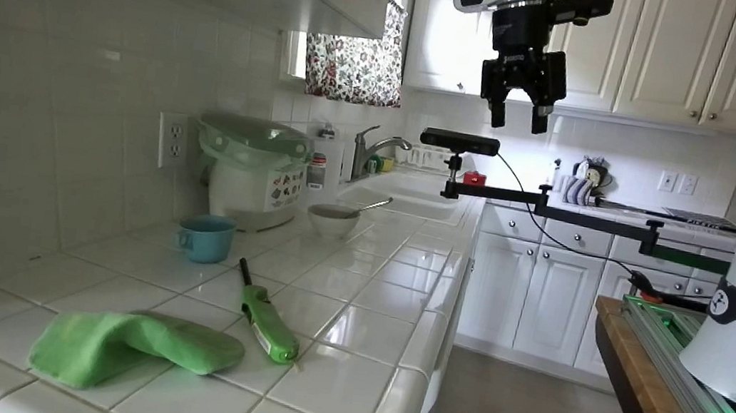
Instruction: Move the blue cup backwards.
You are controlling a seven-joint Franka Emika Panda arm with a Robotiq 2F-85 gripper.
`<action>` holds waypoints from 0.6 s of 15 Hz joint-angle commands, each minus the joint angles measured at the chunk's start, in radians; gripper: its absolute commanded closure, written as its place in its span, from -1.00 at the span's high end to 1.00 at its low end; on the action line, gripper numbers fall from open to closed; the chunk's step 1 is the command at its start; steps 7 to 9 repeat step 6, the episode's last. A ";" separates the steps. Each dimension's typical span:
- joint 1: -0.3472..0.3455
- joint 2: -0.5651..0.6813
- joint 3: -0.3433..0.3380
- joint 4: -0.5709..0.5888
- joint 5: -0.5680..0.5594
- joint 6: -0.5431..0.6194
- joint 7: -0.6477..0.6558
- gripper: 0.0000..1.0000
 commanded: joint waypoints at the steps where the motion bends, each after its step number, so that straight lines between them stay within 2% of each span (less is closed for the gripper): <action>1: 0.022 0.002 -0.018 0.001 -0.009 -0.004 0.006 1.00; 9: 0.021 0.007 -0.017 0.001 -0.012 -0.004 0.006 1.00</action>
